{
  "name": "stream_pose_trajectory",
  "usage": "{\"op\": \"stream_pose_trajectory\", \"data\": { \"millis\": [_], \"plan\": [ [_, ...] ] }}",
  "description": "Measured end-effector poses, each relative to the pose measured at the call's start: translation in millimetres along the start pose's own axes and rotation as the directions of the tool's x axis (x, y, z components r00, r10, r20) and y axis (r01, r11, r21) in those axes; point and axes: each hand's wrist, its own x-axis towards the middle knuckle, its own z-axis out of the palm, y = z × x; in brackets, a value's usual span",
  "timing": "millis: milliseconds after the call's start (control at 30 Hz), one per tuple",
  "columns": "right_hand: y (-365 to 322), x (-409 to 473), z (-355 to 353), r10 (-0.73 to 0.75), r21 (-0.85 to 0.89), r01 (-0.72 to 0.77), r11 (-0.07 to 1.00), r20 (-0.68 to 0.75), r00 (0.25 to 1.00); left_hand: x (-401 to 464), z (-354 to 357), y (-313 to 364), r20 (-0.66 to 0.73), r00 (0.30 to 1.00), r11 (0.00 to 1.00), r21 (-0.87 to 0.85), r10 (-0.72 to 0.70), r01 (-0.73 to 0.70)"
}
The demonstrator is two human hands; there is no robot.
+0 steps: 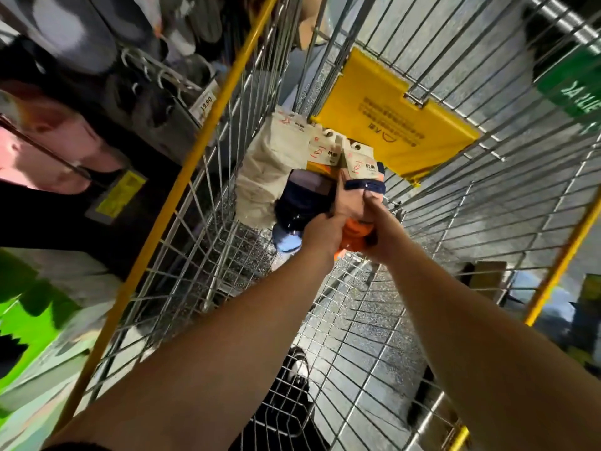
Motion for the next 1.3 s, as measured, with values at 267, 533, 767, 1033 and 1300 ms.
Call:
{"op": "stream_pose_trajectory", "data": {
  "millis": [267,533,767,1033,1300],
  "plan": [
    [-7,-37,-1,-0.064,0.043,0.065,0.997,-0.036,0.997,-40,12,21,0.019,0.995,0.992,0.073,0.097,-0.098],
    [-20,-124,11,-0.109,0.12,0.101,0.988,0.058,0.992,-111,13,27,0.045,0.977,0.978,-0.038,0.207,-0.205],
    [-26,-231,20,-0.367,-0.008,0.37,0.929,0.103,0.924,-236,0,37,0.249,0.94,0.965,-0.177,0.234,-0.193],
    [-16,-349,62,-0.482,-0.41,0.6,0.687,0.361,0.798,-370,-33,33,0.244,0.806,0.776,-0.517,0.539,-0.362],
    [36,-448,162,-0.387,-0.43,0.756,0.494,0.67,0.634,-482,-136,-18,-0.152,0.732,0.513,-0.619,0.665,-0.595]
  ]
}}
